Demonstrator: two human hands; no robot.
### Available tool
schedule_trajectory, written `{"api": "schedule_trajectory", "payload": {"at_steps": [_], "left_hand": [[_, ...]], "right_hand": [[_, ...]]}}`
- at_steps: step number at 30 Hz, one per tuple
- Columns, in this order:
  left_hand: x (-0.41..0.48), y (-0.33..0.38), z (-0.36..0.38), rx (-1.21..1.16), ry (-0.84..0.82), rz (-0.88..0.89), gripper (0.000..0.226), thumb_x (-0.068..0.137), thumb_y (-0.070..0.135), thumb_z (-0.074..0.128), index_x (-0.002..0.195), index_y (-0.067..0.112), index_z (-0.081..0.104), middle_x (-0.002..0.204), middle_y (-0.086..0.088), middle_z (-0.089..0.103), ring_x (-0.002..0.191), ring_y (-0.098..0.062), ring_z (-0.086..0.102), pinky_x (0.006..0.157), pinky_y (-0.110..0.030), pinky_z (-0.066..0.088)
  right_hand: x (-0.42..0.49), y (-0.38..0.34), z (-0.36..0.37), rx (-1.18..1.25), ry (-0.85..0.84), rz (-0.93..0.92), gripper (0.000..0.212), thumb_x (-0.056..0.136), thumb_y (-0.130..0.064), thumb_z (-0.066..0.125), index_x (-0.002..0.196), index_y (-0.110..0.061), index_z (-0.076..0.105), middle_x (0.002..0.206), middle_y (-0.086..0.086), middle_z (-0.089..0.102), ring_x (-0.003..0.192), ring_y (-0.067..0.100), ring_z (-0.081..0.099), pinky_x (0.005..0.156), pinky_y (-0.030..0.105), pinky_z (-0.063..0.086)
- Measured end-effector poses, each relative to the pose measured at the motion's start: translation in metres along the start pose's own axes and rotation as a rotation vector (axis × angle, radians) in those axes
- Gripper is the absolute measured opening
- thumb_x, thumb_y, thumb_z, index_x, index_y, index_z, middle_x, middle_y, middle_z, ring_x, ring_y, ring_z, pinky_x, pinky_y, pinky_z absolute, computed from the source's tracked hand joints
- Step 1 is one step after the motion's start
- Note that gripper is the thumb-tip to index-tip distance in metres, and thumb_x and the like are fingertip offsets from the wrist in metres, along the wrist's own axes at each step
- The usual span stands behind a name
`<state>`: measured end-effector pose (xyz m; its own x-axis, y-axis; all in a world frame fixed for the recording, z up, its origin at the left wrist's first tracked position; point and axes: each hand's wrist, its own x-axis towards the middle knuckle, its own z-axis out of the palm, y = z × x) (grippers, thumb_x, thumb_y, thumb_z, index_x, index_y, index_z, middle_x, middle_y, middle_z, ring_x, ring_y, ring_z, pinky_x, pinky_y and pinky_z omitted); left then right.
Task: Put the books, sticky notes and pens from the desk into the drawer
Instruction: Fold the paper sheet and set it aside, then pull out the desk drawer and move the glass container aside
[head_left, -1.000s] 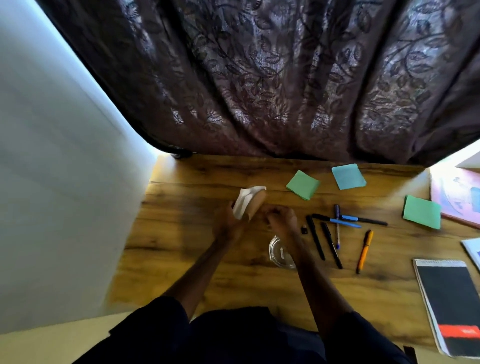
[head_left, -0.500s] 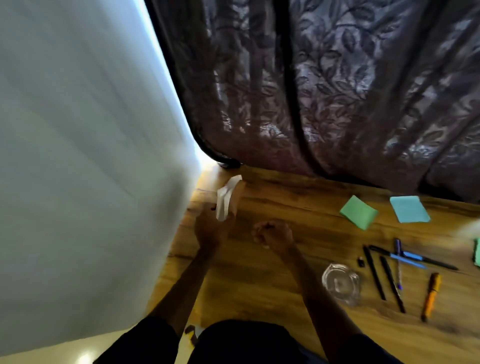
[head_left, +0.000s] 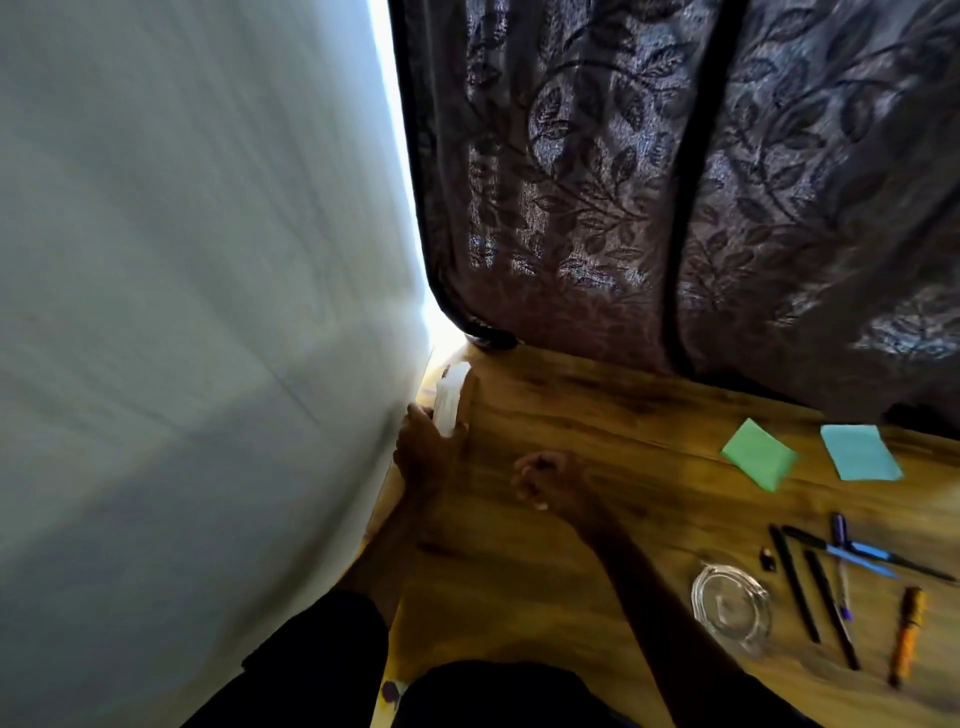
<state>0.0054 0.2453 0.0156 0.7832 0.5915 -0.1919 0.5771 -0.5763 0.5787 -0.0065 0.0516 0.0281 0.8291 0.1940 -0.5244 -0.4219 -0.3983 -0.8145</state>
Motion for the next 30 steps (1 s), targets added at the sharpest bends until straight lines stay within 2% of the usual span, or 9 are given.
{"api": "schedule_trajectory", "payload": {"at_steps": [4,7,10,12,15,21,24,26,30], "left_hand": [[-0.005,-0.004,0.005,0.037,-0.001,0.052,0.097,0.080,0.061,0.072,0.150,0.006,0.034,0.147,-0.017,0.047,0.133,-0.035,0.049,0.103,-0.049,0.047],[-0.027,-0.010,0.012,0.056,0.149,0.282,0.087,0.080,0.049,0.077,0.147,0.007,0.040,0.147,-0.017,0.047,0.132,-0.034,0.050,0.103,-0.047,0.050],[-0.055,-0.009,0.020,0.002,0.130,0.460,0.073,0.084,0.031,0.076,0.145,0.010,0.043,0.150,-0.012,0.046,0.138,-0.030,0.045,0.109,-0.045,0.046],[-0.074,-0.007,0.033,-0.039,0.046,0.596,0.063,0.089,0.023,0.070,0.145,0.011,0.044,0.151,-0.012,0.046,0.140,-0.029,0.044,0.112,-0.043,0.044],[-0.103,-0.002,0.056,-0.034,-0.094,0.750,0.052,0.093,0.017,0.064,0.142,0.013,0.047,0.148,-0.011,0.050,0.135,-0.027,0.049,0.109,-0.042,0.045],[-0.156,0.016,0.098,0.127,-0.366,1.044,0.053,0.086,0.014,0.073,0.135,0.012,0.052,0.130,-0.009,0.060,0.113,-0.023,0.061,0.087,-0.034,0.058],[-0.182,0.029,0.118,0.286,-0.516,1.063,0.051,0.086,0.017,0.072,0.134,0.013,0.056,0.131,-0.008,0.058,0.115,-0.027,0.061,0.089,-0.036,0.055],[-0.200,0.038,0.128,0.351,-0.600,1.074,0.050,0.091,0.022,0.063,0.140,0.014,0.051,0.139,-0.007,0.051,0.122,-0.027,0.054,0.096,-0.040,0.051],[-0.234,0.065,0.133,0.373,-0.724,1.030,0.058,0.092,0.035,0.048,0.147,0.016,0.039,0.147,-0.007,0.043,0.134,-0.028,0.045,0.107,-0.040,0.040]], "right_hand": [[-0.003,0.001,-0.004,-0.009,0.036,0.017,0.017,0.101,-0.005,0.051,0.107,-0.003,0.067,0.091,0.009,0.073,0.066,0.014,0.068,0.053,0.025,0.051],[-0.007,0.014,-0.011,-0.152,0.128,-0.046,0.015,0.099,-0.012,0.057,0.103,-0.010,0.072,0.093,0.003,0.077,0.074,0.013,0.073,0.059,0.022,0.055],[-0.015,0.030,-0.017,-0.450,0.341,-0.244,0.009,0.092,-0.014,0.067,0.094,-0.015,0.076,0.089,-0.001,0.076,0.074,0.013,0.072,0.057,0.008,0.043],[-0.021,0.047,-0.023,-0.647,0.466,-0.347,0.013,0.089,-0.011,0.064,0.095,-0.010,0.075,0.093,0.009,0.075,0.080,0.027,0.073,0.062,0.021,0.051],[-0.031,0.087,-0.040,-0.799,0.519,-0.442,0.039,0.083,-0.020,0.054,0.116,-0.004,0.067,0.116,0.019,0.070,0.108,0.035,0.065,0.092,0.045,0.056],[-0.091,0.135,-0.076,-0.753,0.535,-0.209,0.076,0.075,-0.019,0.074,0.145,-0.016,0.045,0.155,0.018,0.040,0.144,0.044,0.034,0.109,0.058,0.037],[-0.115,0.162,-0.097,-0.744,0.546,-0.063,0.077,0.075,-0.028,0.077,0.144,-0.010,0.049,0.158,0.020,0.036,0.144,0.046,0.033,0.111,0.062,0.037],[-0.132,0.183,-0.112,-0.696,0.582,-0.041,0.075,0.077,-0.034,0.073,0.141,-0.006,0.050,0.150,0.022,0.045,0.139,0.047,0.040,0.113,0.060,0.033],[-0.162,0.218,-0.133,-0.535,0.647,-0.107,0.072,0.067,-0.018,0.081,0.131,-0.001,0.053,0.127,0.023,0.060,0.113,0.044,0.059,0.093,0.051,0.054]]}}
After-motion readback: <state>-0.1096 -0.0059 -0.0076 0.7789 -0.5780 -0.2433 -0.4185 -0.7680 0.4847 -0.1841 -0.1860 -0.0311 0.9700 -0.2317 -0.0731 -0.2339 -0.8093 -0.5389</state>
